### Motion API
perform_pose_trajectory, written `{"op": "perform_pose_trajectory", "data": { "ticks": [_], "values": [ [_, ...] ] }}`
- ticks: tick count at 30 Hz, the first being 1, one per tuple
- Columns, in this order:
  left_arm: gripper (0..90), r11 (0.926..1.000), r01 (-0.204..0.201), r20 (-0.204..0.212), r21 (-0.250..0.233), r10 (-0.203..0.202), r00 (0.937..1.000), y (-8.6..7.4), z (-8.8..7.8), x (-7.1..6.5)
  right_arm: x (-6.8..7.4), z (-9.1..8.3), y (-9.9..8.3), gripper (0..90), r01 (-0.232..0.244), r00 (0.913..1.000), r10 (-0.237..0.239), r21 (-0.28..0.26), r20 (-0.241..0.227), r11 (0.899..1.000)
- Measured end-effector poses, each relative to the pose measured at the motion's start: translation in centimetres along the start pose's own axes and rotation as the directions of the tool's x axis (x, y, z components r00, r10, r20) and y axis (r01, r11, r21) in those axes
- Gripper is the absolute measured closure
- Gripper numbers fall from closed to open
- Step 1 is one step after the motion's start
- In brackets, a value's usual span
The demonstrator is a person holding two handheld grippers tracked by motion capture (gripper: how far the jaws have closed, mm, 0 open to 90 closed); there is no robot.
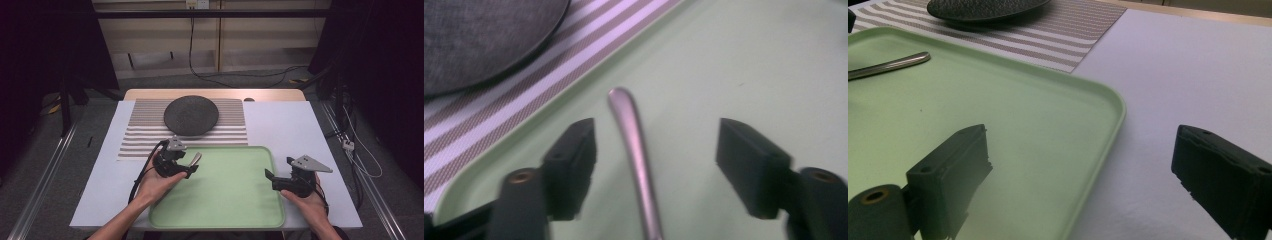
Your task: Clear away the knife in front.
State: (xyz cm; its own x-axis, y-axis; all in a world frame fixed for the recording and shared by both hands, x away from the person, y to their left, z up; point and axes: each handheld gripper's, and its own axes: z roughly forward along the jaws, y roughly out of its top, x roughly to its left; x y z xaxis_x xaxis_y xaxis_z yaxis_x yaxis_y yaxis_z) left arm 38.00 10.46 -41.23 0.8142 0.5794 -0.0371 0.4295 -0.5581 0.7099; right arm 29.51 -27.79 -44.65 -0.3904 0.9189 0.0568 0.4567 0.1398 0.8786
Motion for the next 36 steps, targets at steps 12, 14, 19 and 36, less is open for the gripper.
{"op": "perform_pose_trajectory", "data": {
  "ticks": [12,14,19,36],
  "values": [
    [87.5,0.9958,-0.062,0.04,0.067,0.059,0.9974,0.0,1.7,-1.5,0.1,-0.1,0.0,8.3,0.006,1.0,-0.006,-0.004,0.002,1.0],
    [90.0,0.9952,-0.06,0.026,0.077,0.058,0.998,0.0,1.9,-1.5,0.1,-0.1,0.0,8.3,0.009,1.0,-0.009,-0.006,0.0,1.0],
    [90.0,0.9912,-0.057,0.014,0.12,0.055,0.9984,-0.3,2.7,-1.1,0.2,-0.2,0.0,8.4,0.014,0.9999,-0.014,-0.008,0.001,1.0],
    [90.0,0.9881,-0.029,-0.003,0.151,0.03,0.9996,-0.6,2.8,0.0,0.2,-0.2,0.0,8.6,0.014,0.9999,-0.014,-0.006,0.008,1.0]
  ]
}}
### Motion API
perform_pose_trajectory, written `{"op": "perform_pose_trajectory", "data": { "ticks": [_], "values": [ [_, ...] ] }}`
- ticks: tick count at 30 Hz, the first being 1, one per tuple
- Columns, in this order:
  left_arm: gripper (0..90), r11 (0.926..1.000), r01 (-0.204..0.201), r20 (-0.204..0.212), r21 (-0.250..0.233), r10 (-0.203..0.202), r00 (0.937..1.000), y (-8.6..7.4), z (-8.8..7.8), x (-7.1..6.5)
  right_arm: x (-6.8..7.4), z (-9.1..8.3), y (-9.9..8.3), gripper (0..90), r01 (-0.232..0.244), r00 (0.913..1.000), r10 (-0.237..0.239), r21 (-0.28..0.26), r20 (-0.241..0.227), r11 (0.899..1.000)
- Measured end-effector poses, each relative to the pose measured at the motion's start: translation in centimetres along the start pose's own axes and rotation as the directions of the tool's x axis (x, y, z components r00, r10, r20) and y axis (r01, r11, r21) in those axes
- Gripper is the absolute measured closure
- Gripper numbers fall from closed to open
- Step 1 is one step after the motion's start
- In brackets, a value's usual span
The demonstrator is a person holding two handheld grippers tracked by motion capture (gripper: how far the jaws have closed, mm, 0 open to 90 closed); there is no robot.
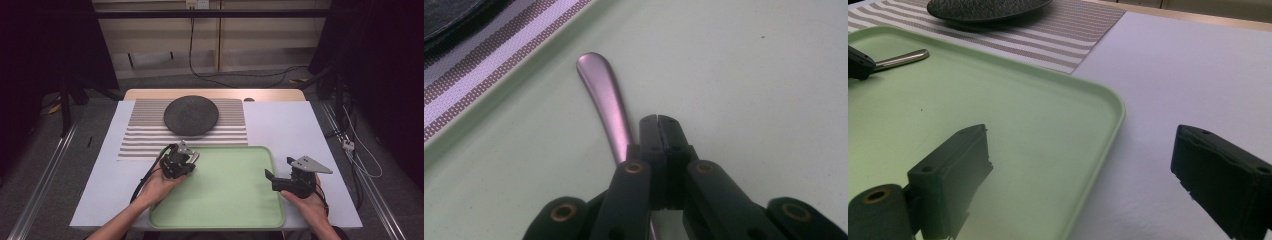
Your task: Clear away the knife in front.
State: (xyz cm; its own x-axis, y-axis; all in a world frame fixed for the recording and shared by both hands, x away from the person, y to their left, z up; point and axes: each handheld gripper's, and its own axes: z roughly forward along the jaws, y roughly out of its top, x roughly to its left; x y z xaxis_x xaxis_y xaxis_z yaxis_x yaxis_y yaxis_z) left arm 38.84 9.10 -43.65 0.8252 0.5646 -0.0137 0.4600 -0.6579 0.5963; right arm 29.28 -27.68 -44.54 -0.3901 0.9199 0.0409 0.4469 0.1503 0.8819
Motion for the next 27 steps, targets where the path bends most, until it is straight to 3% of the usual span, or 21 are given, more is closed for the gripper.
{"op": "perform_pose_trajectory", "data": {
  "ticks": [10,14,18,19,20,21,22,23,27],
  "values": [
    [90.0,0.9998,-0.018,-0.015,0.001,0.018,0.9997,-0.3,-0.2,0.3,0.1,-0.1,0.0,8.6,0.005,1.0,-0.005,-0.005,-0.002,1.0],
    [90.0,0.9996,-0.028,0.006,-0.007,0.028,0.9996,-0.5,-0.3,0.7,0.1,-0.1,0.0,8.6,0.001,1.0,-0.001,-0.002,-0.002,1.0],
    [90.0,0.997,-0.076,-0.04,0.016,0.076,0.9963,-0.5,-0.4,0.6,0.1,-0.1,0.0,8.6,0.002,1.0,-0.002,-0.002,-0.003,1.0],
    [90.0,0.9983,-0.051,-0.053,0.029,0.053,0.9972,-0.5,-0.6,0.6,0.1,-0.1,0.0,8.6,0.002,1.0,-0.002,-0.002,-0.002,1.0],
    [90.0,0.9983,-0.051,-0.053,0.029,0.053,0.9972,-0.5,-0.6,0.6,0.1,-0.1,0.0,8.6,0.002,1.0,-0.002,-0.002,-0.002,1.0],
    [90.0,0.9991,-0.013,-0.051,0.041,0.015,0.9986,-0.5,-0.7,0.8,0.1,-0.1,0.0,8.6,0.002,1.0,-0.002,-0.002,-0.001,1.0],
    [90.0,0.9991,-0.013,-0.051,0.041,0.015,0.9986,-0.5,-0.7,0.8,0.1,-0.1,0.0,8.6,0.002,1.0,-0.002,-0.002,-0.001,1.0],
    [90.0,0.9991,0.014,-0.029,0.04,-0.012,0.9995,-0.6,-0.8,1.1,0.1,-0.1,0.0,8.6,0.002,1.0,-0.002,-0.002,-0.002,1.0],
    [90.0,0.9979,0.037,-0.022,0.053,-0.036,0.9991,-0.6,-0.9,1.4,0.1,0.0,0.0,8.6,0.0,1.0,0.0,-0.002,-0.004,1.0]
  ]
}}
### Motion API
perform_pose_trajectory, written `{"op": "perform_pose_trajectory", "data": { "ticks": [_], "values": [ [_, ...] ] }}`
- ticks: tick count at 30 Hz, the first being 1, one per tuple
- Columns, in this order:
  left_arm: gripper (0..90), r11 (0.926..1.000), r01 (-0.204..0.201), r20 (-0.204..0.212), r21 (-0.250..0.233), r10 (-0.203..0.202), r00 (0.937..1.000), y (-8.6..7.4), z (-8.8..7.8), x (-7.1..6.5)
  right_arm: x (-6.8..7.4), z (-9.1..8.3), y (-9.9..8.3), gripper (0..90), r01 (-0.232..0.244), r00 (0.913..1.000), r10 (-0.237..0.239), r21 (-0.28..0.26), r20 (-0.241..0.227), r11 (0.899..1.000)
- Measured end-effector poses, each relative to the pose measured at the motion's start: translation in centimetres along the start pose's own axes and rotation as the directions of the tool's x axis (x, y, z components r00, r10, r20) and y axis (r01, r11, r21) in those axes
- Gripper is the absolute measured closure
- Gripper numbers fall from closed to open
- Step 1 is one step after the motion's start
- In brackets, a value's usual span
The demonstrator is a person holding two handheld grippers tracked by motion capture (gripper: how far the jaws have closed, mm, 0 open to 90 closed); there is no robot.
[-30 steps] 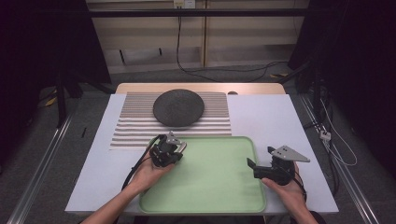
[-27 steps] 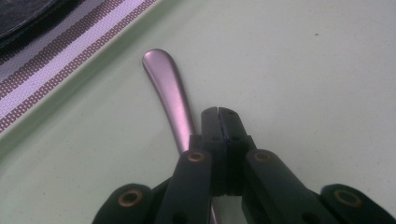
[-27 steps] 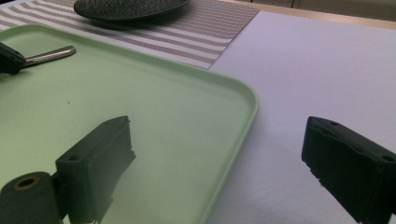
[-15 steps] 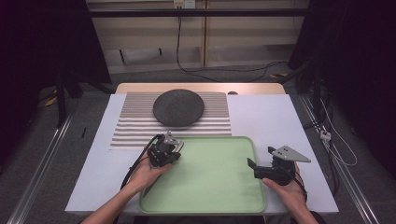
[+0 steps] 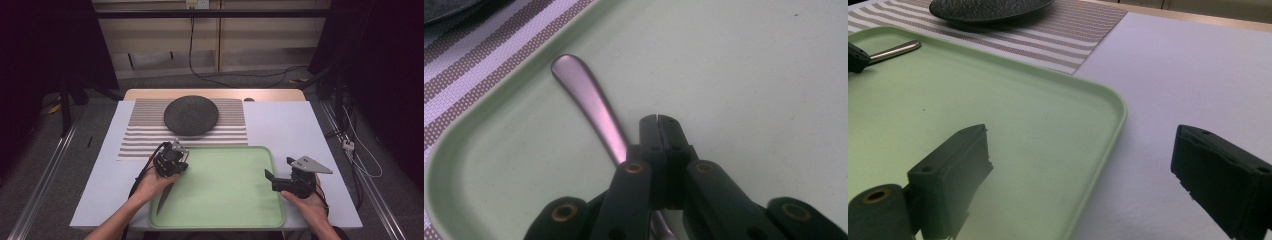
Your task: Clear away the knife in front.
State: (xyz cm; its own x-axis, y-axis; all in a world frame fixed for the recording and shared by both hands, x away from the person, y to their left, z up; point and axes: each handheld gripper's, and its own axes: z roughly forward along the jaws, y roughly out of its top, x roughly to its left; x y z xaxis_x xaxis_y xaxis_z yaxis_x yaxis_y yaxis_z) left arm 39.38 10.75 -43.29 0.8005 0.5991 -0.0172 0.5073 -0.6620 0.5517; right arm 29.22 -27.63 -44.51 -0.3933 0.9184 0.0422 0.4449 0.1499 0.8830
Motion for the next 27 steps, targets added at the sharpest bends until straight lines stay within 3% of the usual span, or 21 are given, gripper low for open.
{"op": "perform_pose_trajectory", "data": {
  "ticks": [18,27],
  "values": [
    [90.0,0.9988,0.018,-0.014,0.046,-0.018,0.9997,0.0,-0.5,0.6,0.0,0.1,0.0,8.6,-0.002,1.0,0.002,0.006,0.004,1.0],
    [90.0,0.9985,0.036,-0.023,0.042,-0.035,0.9991,-0.5,-0.7,1.0,0.0,0.1,0.0,8.5,-0.002,1.0,0.002,0.005,0.005,1.0]
  ]
}}
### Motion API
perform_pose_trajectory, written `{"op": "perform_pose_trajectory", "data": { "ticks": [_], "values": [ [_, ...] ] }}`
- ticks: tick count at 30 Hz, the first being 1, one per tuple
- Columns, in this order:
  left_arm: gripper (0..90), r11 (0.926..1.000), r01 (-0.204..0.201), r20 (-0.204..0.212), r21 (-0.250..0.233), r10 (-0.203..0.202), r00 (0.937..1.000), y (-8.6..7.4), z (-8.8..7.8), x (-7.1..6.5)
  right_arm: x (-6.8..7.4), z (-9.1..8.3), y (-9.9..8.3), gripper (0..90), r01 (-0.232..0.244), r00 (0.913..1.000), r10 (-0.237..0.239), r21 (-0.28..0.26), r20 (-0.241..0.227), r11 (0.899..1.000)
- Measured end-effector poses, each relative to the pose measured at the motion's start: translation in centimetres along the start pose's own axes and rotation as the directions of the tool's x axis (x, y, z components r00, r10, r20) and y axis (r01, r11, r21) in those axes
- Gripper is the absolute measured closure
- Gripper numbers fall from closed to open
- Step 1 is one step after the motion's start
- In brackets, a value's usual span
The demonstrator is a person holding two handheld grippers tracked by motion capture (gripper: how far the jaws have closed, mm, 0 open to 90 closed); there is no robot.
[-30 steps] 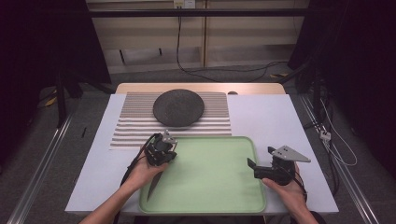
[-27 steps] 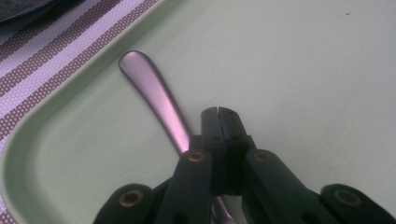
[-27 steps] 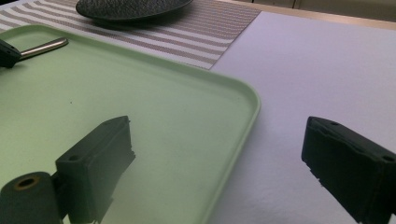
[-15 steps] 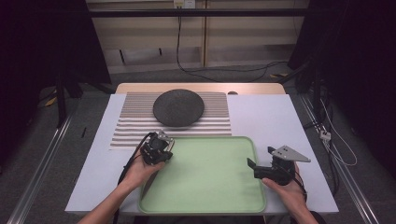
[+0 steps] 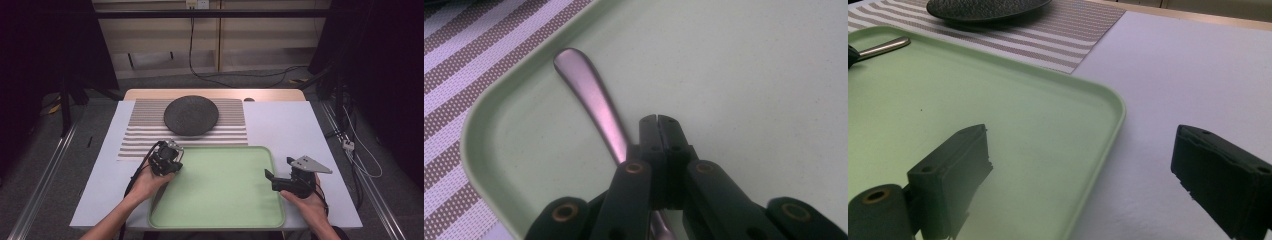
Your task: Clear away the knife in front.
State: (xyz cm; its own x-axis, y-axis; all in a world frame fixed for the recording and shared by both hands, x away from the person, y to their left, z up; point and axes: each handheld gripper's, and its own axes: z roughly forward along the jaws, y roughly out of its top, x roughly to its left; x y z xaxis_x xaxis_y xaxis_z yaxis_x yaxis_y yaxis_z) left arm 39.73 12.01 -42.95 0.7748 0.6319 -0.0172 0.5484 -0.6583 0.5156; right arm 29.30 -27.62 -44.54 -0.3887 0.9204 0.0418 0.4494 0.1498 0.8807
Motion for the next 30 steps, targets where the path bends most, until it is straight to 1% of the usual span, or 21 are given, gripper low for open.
{"op": "perform_pose_trajectory", "data": {
  "ticks": [1,4,6,7,10,11,17,19,22,25,27,30],
  "values": [
    [90.0,1.0,-0.007,-0.008,0.005,0.007,0.9999,-0.1,-0.1,0.1,0.0,0.0,0.0,8.5,0.0,1.0,0.0,-0.001,0.001,1.0],
    [90.0,0.9999,-0.009,-0.018,0.006,0.009,0.9998,-0.2,-0.2,0.1,0.0,0.0,0.0,8.6,0.001,1.0,-0.001,-0.002,-0.002,1.0],
    [90.0,1.0,-0.003,-0.016,0.004,0.003,0.9999,-0.4,-0.3,0.2,0.0,0.0,0.0,8.6,0.0,1.0,0.0,-0.002,-0.001,1.0],
    [90.0,1.0,0.008,-0.017,0.002,-0.008,0.9998,-0.5,-0.4,0.4,0.0,0.0,0.0,8.5,0.0,1.0,0.0,-0.001,-0.001,1.0],
    [90.0,1.0,0.008,-0.019,0.004,-0.008,0.9998,-0.6,-0.4,0.5,0.0,0.0,0.0,8.5,-0.001,1.0,0.001,0.001,0.0,1.0],
    [90.0,0.9999,0.015,-0.021,0.003,-0.015,0.9997,-0.7,-0.5,0.6,0.0,0.0,0.0,8.5,0.001,1.0,-0.001,0.0,-0.001,1.0],
    [90.0,0.9993,0.037,-0.043,0.01,-0.036,0.9984,-1.0,-0.7,1.0,0.0,0.0,0.0,8.5,0.001,1.0,-0.001,0.0,-0.001,1.0],
    [90.0,0.9989,0.046,-0.065,0.014,-0.045,0.9969,-1.2,-0.8,1.1,0.0,0.0,0.0,8.5,0.0,1.0,0.0,0.0,0.0,1.0],
    [90.0,0.9985,0.054,-0.057,0.006,-0.053,0.9969,-1.3,-0.9,1.3,0.0,0.0,0.0,8.5,0.0,1.0,0.0,0.0,-0.001,1.0],
    [90.0,0.9986,0.051,-0.071,0.009,-0.05,0.9962,-1.6,-1.1,1.3,0.0,0.0,0.0,8.5,0.001,1.0,-0.001,0.001,0.001,1.0],
    [90.0,0.9988,0.046,-0.068,0.014,-0.045,0.9966,-1.6,-1.1,1.3,0.0,0.0,0.0,8.6,0.001,1.0,-0.001,0.0,0.0,1.0],
    [90.0,0.9984,0.056,-0.07,0.004,-0.055,0.996,-1.9,-1.3,1.3,0.0,0.0,0.0,8.5,0.001,1.0,-0.001,0.0,0.0,1.0]
  ]
}}
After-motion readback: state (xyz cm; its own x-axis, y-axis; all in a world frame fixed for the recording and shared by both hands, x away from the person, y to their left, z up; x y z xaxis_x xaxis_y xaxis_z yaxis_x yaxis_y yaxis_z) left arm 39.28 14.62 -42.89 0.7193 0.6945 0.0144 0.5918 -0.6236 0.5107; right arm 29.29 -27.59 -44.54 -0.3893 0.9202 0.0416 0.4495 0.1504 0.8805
